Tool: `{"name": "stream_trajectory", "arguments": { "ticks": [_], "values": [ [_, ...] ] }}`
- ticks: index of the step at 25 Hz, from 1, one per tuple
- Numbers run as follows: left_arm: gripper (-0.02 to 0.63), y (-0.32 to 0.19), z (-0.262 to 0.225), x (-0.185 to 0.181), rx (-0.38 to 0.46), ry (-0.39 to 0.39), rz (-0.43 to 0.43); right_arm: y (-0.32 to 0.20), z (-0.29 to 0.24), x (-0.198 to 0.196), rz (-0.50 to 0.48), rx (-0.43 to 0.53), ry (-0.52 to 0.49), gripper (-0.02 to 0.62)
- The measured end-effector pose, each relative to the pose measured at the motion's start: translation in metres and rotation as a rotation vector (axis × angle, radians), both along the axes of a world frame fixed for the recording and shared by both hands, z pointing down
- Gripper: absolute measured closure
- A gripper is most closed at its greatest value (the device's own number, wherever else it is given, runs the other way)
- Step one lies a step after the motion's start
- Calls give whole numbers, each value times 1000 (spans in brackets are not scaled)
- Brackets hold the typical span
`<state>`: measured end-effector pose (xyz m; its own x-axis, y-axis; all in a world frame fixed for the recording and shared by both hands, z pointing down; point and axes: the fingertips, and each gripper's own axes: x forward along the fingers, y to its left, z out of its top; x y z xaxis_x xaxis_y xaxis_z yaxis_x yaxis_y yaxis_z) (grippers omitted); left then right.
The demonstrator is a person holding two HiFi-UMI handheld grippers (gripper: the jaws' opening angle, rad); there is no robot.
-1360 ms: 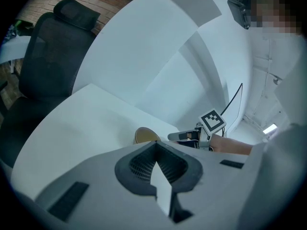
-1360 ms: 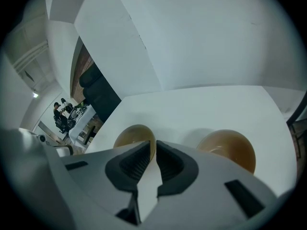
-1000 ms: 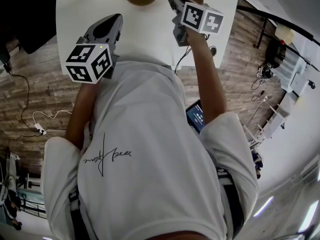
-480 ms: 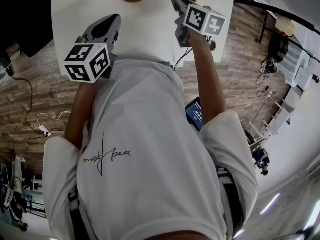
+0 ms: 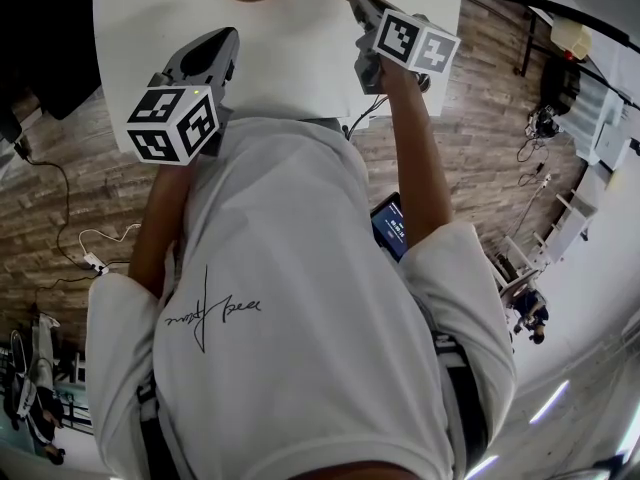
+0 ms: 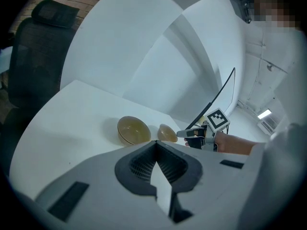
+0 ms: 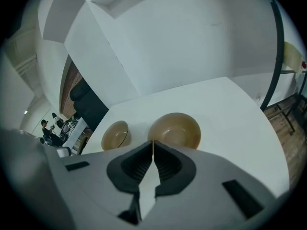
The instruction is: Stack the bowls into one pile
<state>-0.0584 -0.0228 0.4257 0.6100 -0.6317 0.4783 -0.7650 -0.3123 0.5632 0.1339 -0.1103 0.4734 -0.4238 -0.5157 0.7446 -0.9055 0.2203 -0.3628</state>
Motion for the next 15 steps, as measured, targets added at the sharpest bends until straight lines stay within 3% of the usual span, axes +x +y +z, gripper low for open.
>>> {"name": "stream_trajectory", "arguments": {
  "ticks": [15],
  "values": [
    [603,7,3,10,-17,-7,-2,5,4,40,90,-21,-25,575]
  ]
}}
